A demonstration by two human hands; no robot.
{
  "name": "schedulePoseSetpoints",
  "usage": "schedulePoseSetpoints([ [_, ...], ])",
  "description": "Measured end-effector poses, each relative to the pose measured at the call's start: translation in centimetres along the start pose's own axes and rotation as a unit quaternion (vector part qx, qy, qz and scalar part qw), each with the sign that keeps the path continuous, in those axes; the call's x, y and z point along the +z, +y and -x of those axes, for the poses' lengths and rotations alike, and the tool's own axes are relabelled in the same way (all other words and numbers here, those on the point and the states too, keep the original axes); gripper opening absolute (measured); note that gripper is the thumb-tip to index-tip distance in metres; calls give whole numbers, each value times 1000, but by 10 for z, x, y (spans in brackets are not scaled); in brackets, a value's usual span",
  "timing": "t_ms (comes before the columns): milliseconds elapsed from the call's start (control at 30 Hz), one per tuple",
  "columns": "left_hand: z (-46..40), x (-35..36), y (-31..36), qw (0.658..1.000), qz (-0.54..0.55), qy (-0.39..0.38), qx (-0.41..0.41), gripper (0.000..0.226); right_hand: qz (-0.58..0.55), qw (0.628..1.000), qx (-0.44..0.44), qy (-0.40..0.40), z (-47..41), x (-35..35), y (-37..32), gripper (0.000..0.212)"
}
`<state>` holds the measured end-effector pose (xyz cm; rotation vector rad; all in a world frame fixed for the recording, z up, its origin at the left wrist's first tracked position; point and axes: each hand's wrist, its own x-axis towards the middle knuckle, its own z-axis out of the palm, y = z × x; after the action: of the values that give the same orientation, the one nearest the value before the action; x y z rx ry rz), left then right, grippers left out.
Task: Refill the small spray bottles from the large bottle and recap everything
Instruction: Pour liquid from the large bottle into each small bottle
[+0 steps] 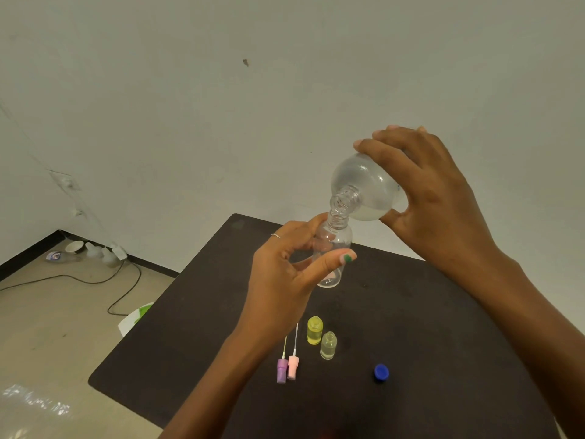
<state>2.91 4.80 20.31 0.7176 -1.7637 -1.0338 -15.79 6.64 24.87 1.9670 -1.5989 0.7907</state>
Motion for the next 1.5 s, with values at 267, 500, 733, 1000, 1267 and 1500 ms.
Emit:
schedulePoseSetpoints([
  [267,0,0,-2,1000,-4,3,3,43,-2,1000,-5,2,0,0,1,74],
  [500,-1,0,-1,1000,-5,0,5,46,-1,1000,-9,10,-1,-1,1,72],
  [733,-1,0,-1,1000,-12,2,9,47,-2,1000,-12,10,-1,-1,2,72],
  [1000,-1,1,0,1000,-6,1,7,45,-2,1000,-13,11,-1,-1,2,72],
  [1267,-1,1,0,1000,-7,-2,2,45,-5,1000,-11,10,-1,-2,2,71],
  [1500,-1,1,1,1000,-6,0,5,43,-4,1000,-13,12,-2,-3,1,71],
])
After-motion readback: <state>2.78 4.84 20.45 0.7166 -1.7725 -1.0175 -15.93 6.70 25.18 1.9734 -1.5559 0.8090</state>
